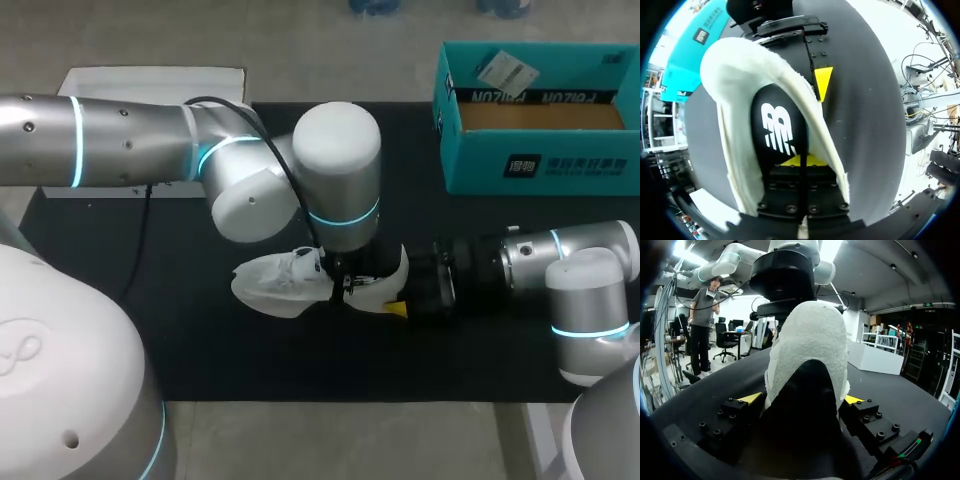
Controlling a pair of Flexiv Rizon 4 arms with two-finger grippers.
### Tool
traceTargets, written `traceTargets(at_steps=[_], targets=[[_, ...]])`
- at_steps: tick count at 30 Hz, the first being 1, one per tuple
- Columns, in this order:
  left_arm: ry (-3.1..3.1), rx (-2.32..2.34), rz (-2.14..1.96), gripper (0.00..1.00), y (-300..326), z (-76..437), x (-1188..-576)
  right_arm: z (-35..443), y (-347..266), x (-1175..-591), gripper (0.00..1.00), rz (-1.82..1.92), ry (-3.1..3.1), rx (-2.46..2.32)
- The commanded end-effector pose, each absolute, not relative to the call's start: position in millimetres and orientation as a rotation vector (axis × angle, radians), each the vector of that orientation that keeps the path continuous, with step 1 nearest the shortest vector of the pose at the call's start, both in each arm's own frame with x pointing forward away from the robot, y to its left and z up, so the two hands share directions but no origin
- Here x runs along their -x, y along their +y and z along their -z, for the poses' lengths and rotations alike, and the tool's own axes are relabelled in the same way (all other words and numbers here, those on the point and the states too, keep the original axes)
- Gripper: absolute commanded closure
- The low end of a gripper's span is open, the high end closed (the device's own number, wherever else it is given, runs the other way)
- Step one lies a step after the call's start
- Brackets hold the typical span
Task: Take the shoe out of the shoebox, open the shoe tongue, remove and reinsert the insole, then place the shoe into the shoebox
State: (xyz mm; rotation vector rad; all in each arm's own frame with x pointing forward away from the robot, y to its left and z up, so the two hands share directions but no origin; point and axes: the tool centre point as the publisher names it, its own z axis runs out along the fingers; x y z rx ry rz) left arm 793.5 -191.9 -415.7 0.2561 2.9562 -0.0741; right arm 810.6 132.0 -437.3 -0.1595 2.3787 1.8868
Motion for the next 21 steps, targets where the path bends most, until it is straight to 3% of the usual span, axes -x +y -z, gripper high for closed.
traceTargets(at_steps=[1,21], targets=[[2.946,-0.261,0.073,1.00,-192,439,-793,445,135,-810,1.00,-1.885,2.381,0.158],[2.846,-0.202,0.110,1.00,-195,396,-798,445,135,-810,1.00,-1.885,2.381,0.158]])
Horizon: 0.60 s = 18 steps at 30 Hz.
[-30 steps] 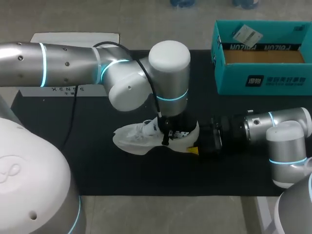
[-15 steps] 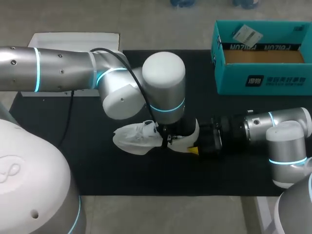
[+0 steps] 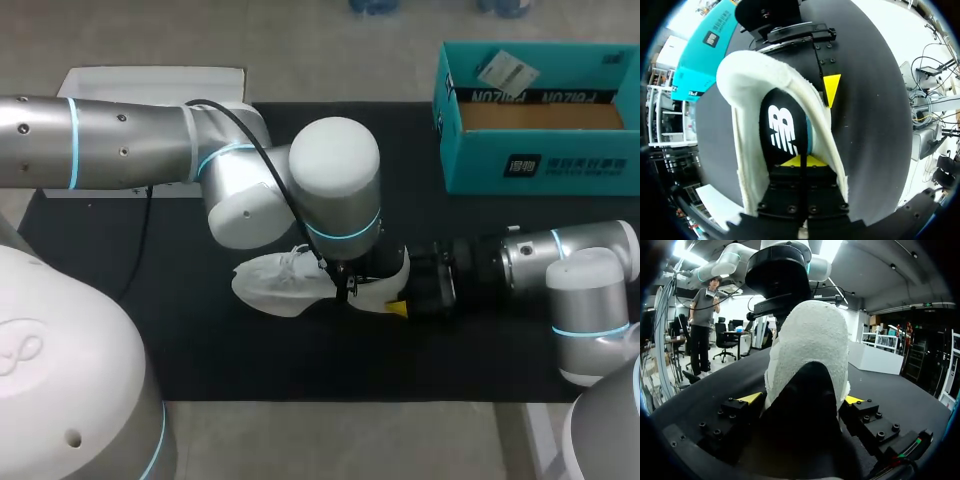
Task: Take the shoe out of the shoebox, open the shoe tongue, remove and reinsert the insole, then place the shoe into the shoebox
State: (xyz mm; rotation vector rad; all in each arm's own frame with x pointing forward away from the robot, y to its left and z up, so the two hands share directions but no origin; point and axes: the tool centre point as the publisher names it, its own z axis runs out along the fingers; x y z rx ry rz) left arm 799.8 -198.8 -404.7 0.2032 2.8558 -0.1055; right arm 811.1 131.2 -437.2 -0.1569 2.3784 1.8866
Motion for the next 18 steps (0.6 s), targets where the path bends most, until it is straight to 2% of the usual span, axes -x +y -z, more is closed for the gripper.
traceTargets(at_steps=[1,18], targets=[[2.844,-0.201,0.111,1.00,-195,395,-798,445,135,-810,1.00,-1.885,2.381,0.158],[2.787,-0.132,0.163,1.00,-195,363,-805,445,135,-810,1.00,-1.885,2.381,0.158]])
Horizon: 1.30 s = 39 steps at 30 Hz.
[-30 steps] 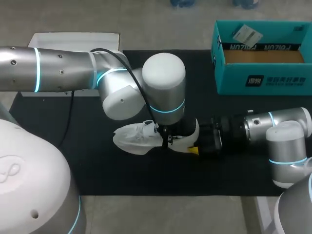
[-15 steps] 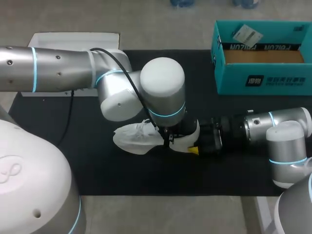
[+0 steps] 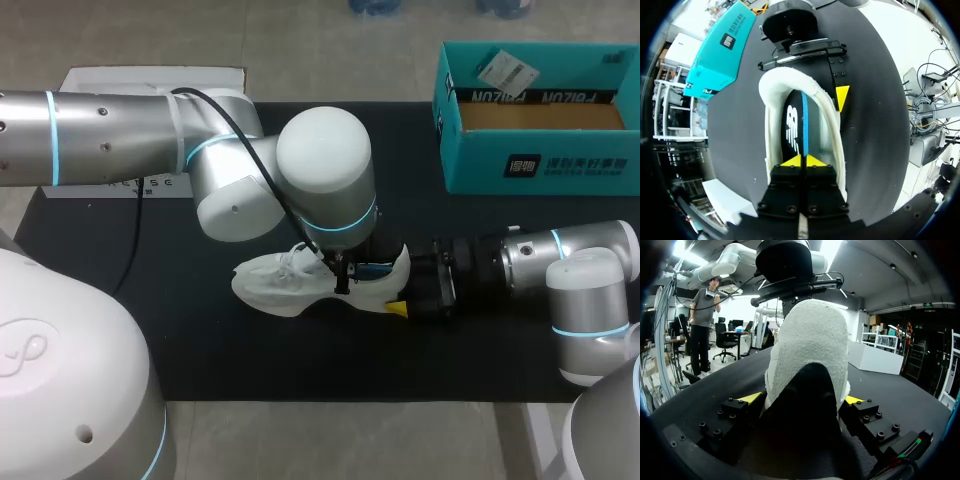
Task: Take the shoe out of the shoebox, open the shoe tongue, remove and reinsert the insole, then place the shoe into the shoebox
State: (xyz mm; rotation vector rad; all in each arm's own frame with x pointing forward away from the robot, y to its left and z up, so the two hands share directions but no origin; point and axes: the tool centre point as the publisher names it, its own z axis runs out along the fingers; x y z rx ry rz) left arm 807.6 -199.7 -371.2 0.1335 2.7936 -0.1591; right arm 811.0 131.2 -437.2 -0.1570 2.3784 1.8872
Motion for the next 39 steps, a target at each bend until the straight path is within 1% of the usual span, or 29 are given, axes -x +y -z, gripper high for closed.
traceTargets(at_steps=[1,15,25,39], targets=[[2.786,-0.131,0.162,1.00,-195,362,-805,445,135,-810,1.00,-1.885,2.381,0.158],[2.785,-0.037,0.233,1.00,-180,337,-816,445,135,-810,1.00,-1.885,2.381,0.158],[2.808,-0.071,0.398,1.00,-169,313,-799,445,135,-810,1.00,-1.885,2.381,0.158],[2.794,-0.155,0.433,1.00,-200,301,-768,445,135,-810,1.00,-1.885,2.381,0.158]])
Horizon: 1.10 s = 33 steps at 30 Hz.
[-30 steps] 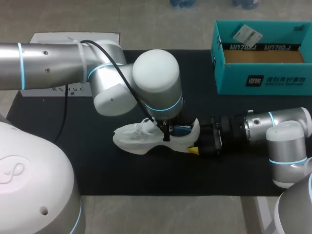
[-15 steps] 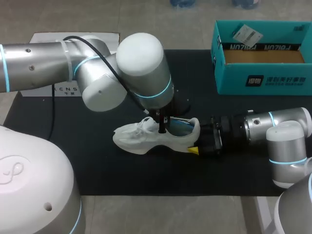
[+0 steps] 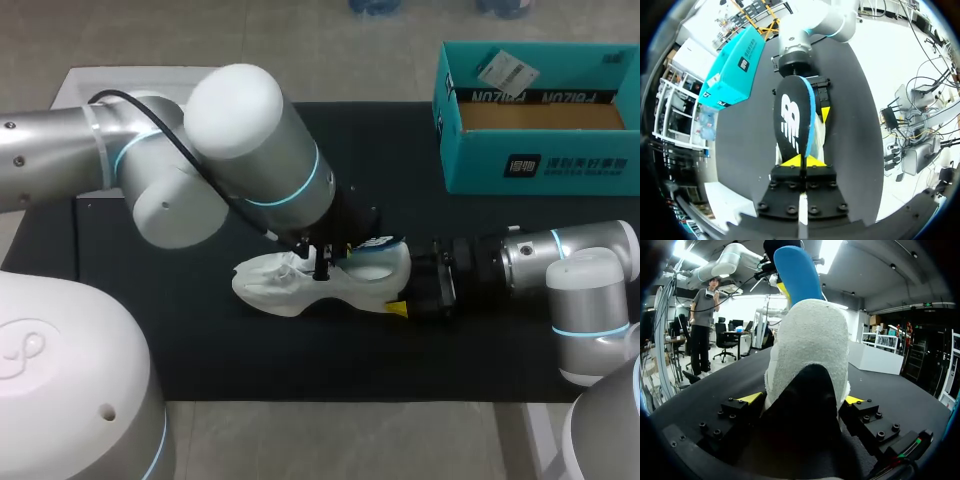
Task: Take the shoe out of the shoebox, open the shoe tongue, remove and reinsert the insole, then place the shoe into the shoebox
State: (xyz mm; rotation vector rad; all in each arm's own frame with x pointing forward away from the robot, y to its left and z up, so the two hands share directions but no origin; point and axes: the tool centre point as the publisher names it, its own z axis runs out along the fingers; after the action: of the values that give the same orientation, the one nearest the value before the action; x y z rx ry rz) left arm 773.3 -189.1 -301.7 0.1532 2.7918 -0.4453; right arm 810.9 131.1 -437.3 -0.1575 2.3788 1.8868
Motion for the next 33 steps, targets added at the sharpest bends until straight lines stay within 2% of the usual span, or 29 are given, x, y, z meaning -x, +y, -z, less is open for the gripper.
traceTargets(at_steps=[1,10,19,21,23,27,33], targets=[[2.793,-0.157,0.433,1.00,-202,302,-767,445,135,-810,1.00,-1.885,2.381,0.158],[2.806,-0.143,0.458,1.00,-228,298,-766,445,135,-810,1.00,-1.885,2.381,0.158],[2.819,-0.086,0.441,1.00,-227,306,-770,445,135,-810,1.00,-1.885,2.381,0.158],[2.819,-0.079,0.438,0.77,-226,308,-771,445,135,-810,1.00,-1.885,2.381,0.158],[2.820,-0.073,0.435,0.77,-226,308,-772,445,135,-810,1.00,-1.885,2.381,0.158],[2.816,-0.060,0.433,0.64,-223,310,-776,445,135,-810,1.00,-1.885,2.381,0.158],[2.816,-0.032,0.416,0.66,-223,316,-786,445,135,-810,1.00,-1.885,2.381,0.158]])
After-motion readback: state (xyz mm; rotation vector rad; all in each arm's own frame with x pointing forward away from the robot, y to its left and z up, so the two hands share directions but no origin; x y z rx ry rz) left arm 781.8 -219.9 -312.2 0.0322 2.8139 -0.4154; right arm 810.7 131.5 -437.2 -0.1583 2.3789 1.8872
